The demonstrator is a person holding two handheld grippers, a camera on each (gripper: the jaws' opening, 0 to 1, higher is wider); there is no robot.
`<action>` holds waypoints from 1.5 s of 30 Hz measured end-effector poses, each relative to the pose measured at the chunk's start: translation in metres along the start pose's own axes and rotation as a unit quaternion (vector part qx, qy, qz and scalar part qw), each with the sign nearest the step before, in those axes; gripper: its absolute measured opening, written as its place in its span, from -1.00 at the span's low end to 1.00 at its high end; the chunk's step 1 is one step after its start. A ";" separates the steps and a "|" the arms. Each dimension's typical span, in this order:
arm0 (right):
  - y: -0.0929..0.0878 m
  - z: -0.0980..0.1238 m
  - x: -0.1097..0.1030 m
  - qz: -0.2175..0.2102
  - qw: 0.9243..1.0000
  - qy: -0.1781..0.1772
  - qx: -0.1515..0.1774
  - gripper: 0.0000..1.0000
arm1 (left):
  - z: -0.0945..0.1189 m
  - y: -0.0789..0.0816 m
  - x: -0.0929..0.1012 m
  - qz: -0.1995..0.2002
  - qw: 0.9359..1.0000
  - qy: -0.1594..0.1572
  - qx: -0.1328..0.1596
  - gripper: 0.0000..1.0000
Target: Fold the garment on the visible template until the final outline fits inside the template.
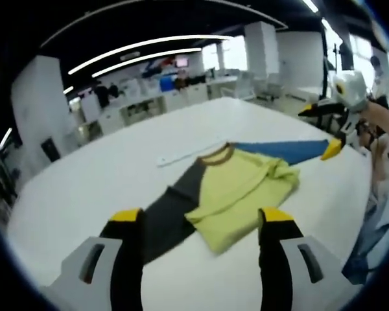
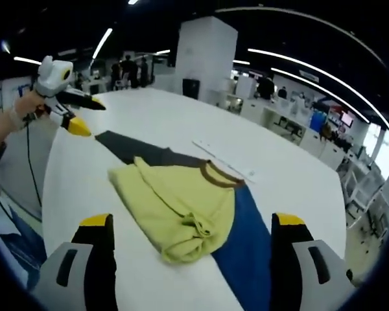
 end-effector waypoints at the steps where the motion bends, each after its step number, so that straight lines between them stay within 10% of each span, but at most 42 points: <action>1: 0.002 0.002 0.000 0.002 1.000 0.001 0.000 0.99 | 0.001 0.002 0.001 -0.002 1.000 0.000 0.002 0.34; 24: 0.052 0.031 0.024 0.057 0.998 -0.022 0.032 0.99 | 0.005 0.077 -0.007 -0.088 0.994 -0.018 0.059 0.42; 45: 0.030 0.001 0.024 0.028 0.999 -0.018 0.015 0.96 | -0.043 0.045 -0.022 -0.120 0.991 -0.049 -0.038 0.13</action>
Point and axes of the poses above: the point that each gripper's makers call its tool centre point, and the gripper's own axes: z roughly backward along the fingers, x roughly to its right, y roughly out of its top, the point moved 5 cm from there along z, roughly backward along the fingers, and after that the axes turned 7 degrees about z, right-handed, at the moved point
